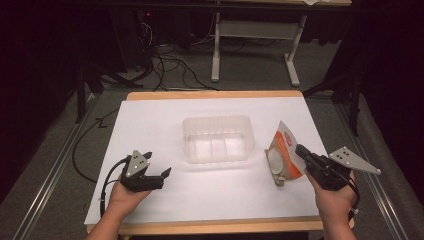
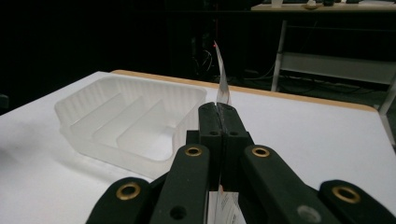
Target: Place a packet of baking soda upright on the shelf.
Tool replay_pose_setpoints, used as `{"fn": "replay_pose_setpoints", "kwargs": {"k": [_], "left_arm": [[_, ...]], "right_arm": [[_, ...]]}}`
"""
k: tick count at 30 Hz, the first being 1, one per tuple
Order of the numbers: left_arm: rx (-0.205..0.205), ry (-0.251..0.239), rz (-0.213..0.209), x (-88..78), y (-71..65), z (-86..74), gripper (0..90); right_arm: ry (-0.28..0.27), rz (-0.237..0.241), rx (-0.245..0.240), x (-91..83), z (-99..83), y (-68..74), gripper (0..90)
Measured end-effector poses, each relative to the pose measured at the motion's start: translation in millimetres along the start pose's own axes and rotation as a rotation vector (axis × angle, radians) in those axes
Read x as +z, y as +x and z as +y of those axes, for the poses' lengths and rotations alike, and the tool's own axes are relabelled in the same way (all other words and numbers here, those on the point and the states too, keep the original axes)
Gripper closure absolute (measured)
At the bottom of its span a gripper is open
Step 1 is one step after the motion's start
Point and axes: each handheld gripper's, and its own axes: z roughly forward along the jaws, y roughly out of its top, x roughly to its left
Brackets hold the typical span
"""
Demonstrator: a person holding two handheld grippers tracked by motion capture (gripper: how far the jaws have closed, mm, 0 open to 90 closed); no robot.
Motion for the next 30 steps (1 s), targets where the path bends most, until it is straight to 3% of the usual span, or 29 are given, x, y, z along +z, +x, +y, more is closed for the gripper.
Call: {"fn": "replay_pose_setpoints", "kwargs": {"k": [18,22,30], "left_arm": [[0.016,0.013,-0.011,1.7,-1.7,-0.4,15.4],[0.024,0.015,-0.015,1.6,-2.2,-0.2,15.4],[0.037,0.011,-0.018,1.0,-3.5,0.4,15.4]], "right_arm": [[0.000,0.016,0.018,6.3,-13.0,3.7,85.8],[0.033,0.017,0.030,10.4,-20.0,3.1,82.1],[0.055,-0.001,-0.006,10.2,-32.6,19.7,66.5]]}}
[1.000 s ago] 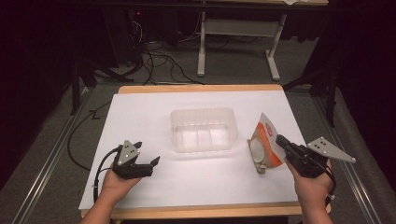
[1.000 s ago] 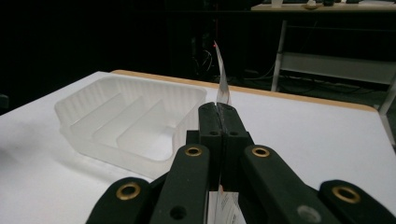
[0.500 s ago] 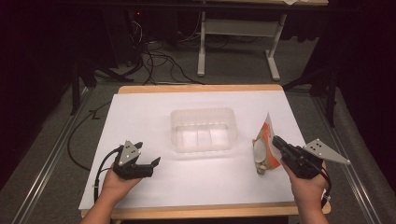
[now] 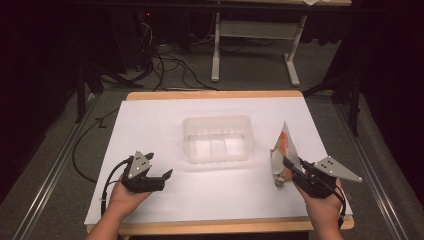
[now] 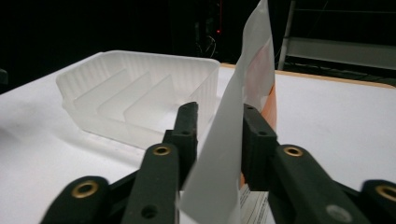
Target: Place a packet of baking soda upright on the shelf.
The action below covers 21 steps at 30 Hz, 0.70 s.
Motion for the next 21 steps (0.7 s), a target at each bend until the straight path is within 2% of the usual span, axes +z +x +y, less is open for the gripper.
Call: {"fn": "replay_pose_setpoints", "kwargs": {"k": [4,5,11,15,19,21], "left_arm": [[0.001,-0.009,-0.001,-2.0,-0.7,0.5,15.4],[0.001,-0.011,-0.001,-2.4,-0.8,0.6,15.5],[-0.001,-0.011,-0.003,-2.3,-0.8,0.6,15.6],[-0.009,-0.014,-0.010,-2.3,-0.8,0.9,15.7],[-0.019,-0.018,-0.016,-2.6,-0.9,1.7,16.5],[-0.025,-0.037,-0.012,-5.1,-0.4,2.6,17.7]], "right_arm": [[0.010,-0.012,0.001,2.4,-5.3,4.6,63.3],[0.015,-0.028,0.002,4.7,-8.3,6.0,61.7],[0.036,-0.046,0.036,11.4,-16.4,2.4,63.2],[0.026,-0.061,0.057,11.9,-19.7,-1.1,66.6],[0.008,-0.086,0.054,10.5,-19.1,-1.0,69.1],[0.004,-0.100,0.056,10.9,-18.6,-0.5,76.6]]}}
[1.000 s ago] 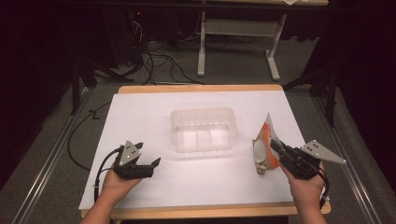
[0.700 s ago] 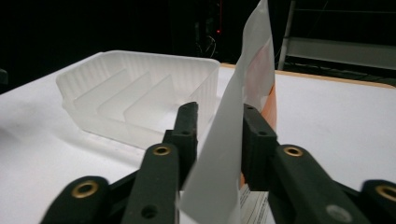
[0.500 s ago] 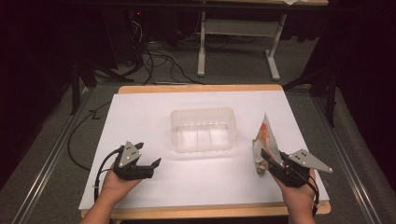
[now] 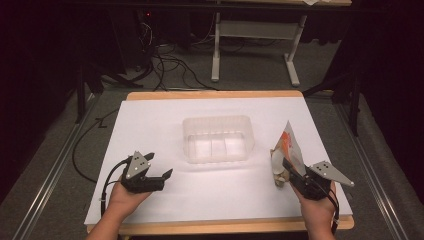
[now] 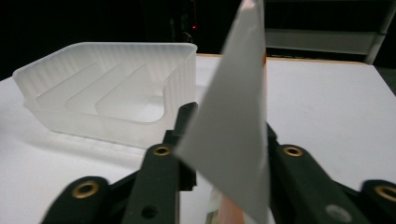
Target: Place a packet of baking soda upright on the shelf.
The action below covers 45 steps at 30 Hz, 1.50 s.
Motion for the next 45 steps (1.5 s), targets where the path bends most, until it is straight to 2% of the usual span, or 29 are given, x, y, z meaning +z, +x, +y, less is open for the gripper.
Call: {"fn": "replay_pose_setpoints", "kwargs": {"k": [1,2,4,7,14,20,30,39,45], "left_arm": [[0.000,0.000,0.000,0.0,0.0,0.0,18.1],[-0.004,-0.008,0.004,-0.7,0.5,0.1,18.2],[-0.003,-0.003,0.006,-0.6,0.8,-0.1,18.4],[0.003,-0.003,0.003,-0.4,0.2,-0.1,18.5],[0.008,-0.003,0.004,-0.4,-0.1,-0.1,19.1],[0.010,-0.005,0.007,-0.2,-0.2,-0.1,19.2],[0.010,-0.013,0.013,-1.3,0.4,0.1,19.5],[0.015,-0.018,0.016,-1.6,0.8,0.2,19.9],[0.014,-0.015,0.016,-1.5,0.7,-0.1,19.9]], "right_arm": [[0.000,0.000,0.000,0.0,0.0,0.0,76.6],[-0.005,-0.009,-0.008,0.1,0.7,0.9,82.4],[-0.006,-0.004,-0.004,0.2,1.5,0.6,87.3],[-0.002,-0.009,-0.008,0.1,2.8,0.0,90.0],[-0.008,-0.040,-0.026,-0.9,6.5,-3.7,90.0],[-0.017,-0.041,-0.039,-2.3,8.9,-4.1,90.0],[-0.053,-0.050,-0.088,-9.4,17.3,-0.1,90.0],[-0.083,-0.045,-0.081,-14.2,23.1,-1.8,90.0],[-0.116,-0.031,-0.074,-17.1,33.0,-0.2,90.0]]}}
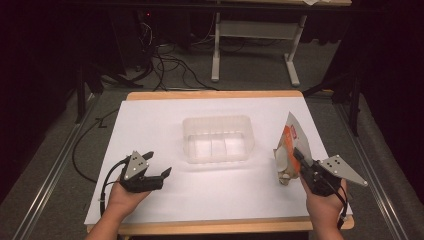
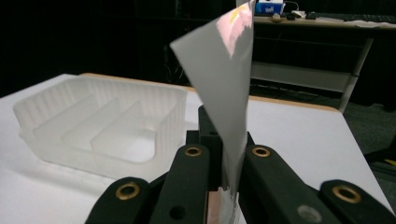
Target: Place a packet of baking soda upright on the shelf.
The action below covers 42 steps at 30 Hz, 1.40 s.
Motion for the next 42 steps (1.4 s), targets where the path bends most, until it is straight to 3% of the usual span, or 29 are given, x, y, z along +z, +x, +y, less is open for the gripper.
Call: {"fn": "replay_pose_setpoints", "kwargs": {"k": [9,22,32,42], "left_arm": [[0.000,-0.004,0.000,-1.3,0.4,-0.2,19.9],[-0.001,-0.008,-0.005,-2.2,0.3,0.0,19.9],[-0.001,-0.012,-0.009,-2.4,0.0,0.2,19.9],[-0.005,-0.014,-0.007,-2.3,-0.4,0.3,19.9]], "right_arm": [[-0.028,0.027,0.021,8.1,17.0,3.9,90.0],[-0.053,0.024,0.027,15.2,43.2,7.2,90.0],[-0.060,0.039,0.016,20.9,54.3,15.0,90.0],[-0.096,0.058,-0.001,24.5,76.7,24.1,90.0]]}}
